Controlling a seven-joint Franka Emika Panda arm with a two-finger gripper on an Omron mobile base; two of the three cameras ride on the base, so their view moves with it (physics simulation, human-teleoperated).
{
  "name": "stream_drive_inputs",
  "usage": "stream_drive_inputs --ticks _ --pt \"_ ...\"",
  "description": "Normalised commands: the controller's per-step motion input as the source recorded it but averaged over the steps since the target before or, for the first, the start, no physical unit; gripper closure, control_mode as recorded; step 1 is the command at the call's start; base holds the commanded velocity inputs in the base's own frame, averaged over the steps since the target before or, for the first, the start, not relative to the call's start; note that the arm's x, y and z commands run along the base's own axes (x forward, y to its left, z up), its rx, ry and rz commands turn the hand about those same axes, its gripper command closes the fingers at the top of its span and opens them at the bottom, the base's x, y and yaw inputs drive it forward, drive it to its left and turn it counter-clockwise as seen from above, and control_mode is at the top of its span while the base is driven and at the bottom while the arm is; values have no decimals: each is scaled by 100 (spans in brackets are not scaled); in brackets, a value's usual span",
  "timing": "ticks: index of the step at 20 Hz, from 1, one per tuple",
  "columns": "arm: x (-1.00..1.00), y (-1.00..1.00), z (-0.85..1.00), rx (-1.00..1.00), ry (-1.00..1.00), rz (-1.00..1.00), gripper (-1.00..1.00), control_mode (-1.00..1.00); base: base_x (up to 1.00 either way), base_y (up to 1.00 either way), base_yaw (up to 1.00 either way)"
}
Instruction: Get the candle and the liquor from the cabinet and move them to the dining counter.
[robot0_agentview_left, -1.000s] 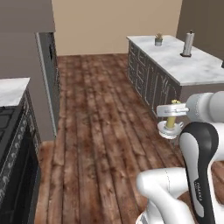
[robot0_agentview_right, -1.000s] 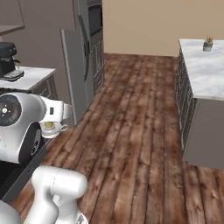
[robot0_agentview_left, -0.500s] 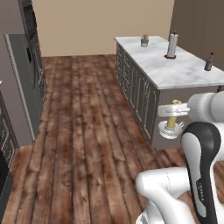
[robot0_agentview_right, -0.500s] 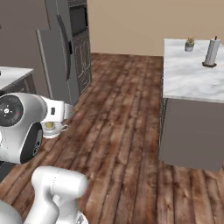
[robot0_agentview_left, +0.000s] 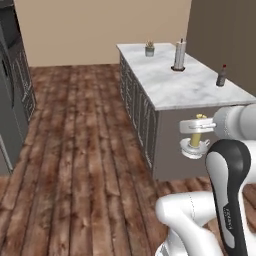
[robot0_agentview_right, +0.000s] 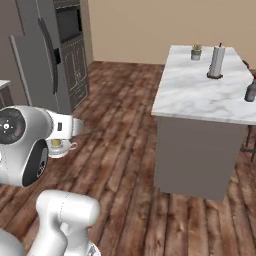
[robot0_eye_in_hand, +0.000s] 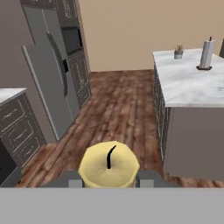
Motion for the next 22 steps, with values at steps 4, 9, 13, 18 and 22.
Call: stream_drive_inputs --ticks 4,9,13,18,22 --pt "0 0 0 0 0 0 100 100 57 -76 0" --pt "0 0 0 0 0 0 100 100 65 -74 0" --pt "0 0 0 0 0 0 100 100 57 -86 0" --pt "0 0 0 0 0 0 100 100 48 -89 0" --pt "0 0 0 0 0 0 100 100 31 -96 1"
